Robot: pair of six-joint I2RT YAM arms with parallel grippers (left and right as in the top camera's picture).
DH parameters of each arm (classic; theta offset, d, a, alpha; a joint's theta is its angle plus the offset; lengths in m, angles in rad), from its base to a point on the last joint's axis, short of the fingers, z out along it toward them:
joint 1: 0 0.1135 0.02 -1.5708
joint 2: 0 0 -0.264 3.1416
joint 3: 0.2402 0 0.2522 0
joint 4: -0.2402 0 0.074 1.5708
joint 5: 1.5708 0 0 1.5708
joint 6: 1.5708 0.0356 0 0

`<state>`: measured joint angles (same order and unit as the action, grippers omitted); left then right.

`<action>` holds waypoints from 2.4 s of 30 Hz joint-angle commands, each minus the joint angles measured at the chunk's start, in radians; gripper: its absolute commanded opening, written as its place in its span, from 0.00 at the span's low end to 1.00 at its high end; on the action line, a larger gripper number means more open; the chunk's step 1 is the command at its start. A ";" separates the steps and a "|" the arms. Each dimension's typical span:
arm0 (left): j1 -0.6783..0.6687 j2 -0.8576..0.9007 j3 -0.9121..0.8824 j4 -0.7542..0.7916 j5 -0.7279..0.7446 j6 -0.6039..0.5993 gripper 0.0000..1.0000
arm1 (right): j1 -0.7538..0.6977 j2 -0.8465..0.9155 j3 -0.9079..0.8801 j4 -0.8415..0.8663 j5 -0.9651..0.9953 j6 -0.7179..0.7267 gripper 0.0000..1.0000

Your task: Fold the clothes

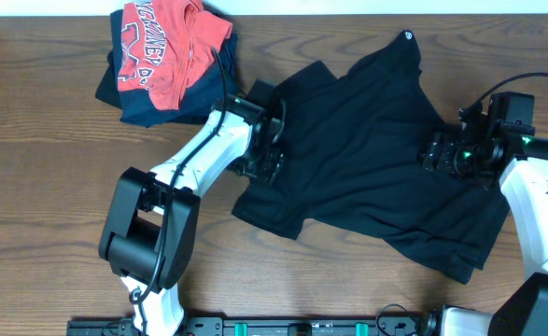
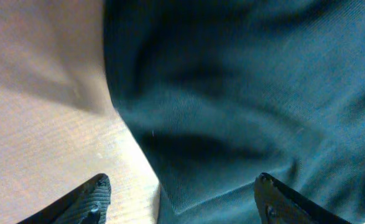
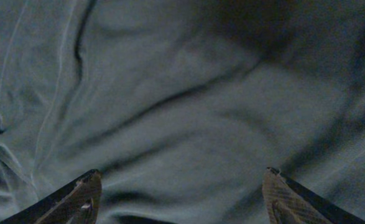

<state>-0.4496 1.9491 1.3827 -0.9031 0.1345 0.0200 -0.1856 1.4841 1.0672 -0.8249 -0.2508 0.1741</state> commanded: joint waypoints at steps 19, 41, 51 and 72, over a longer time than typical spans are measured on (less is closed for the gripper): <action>0.003 0.005 -0.133 -0.086 0.150 -0.188 0.06 | 0.016 0.007 0.022 0.010 -0.001 -0.015 0.77; 0.224 0.005 -0.398 0.079 0.287 -0.393 0.06 | 0.017 0.007 0.022 0.027 -0.001 -0.015 0.77; 0.275 -0.074 -0.594 0.167 0.356 -0.448 0.06 | 0.017 0.007 0.022 0.072 -0.001 -0.014 0.77; 0.268 -0.825 -0.639 0.117 0.093 -0.487 0.06 | 0.017 0.008 0.022 0.149 -0.020 -0.006 0.76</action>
<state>-0.1776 1.1713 0.7425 -0.8246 0.2569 -0.5220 -0.1852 1.4841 1.0676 -0.6701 -0.2581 0.1741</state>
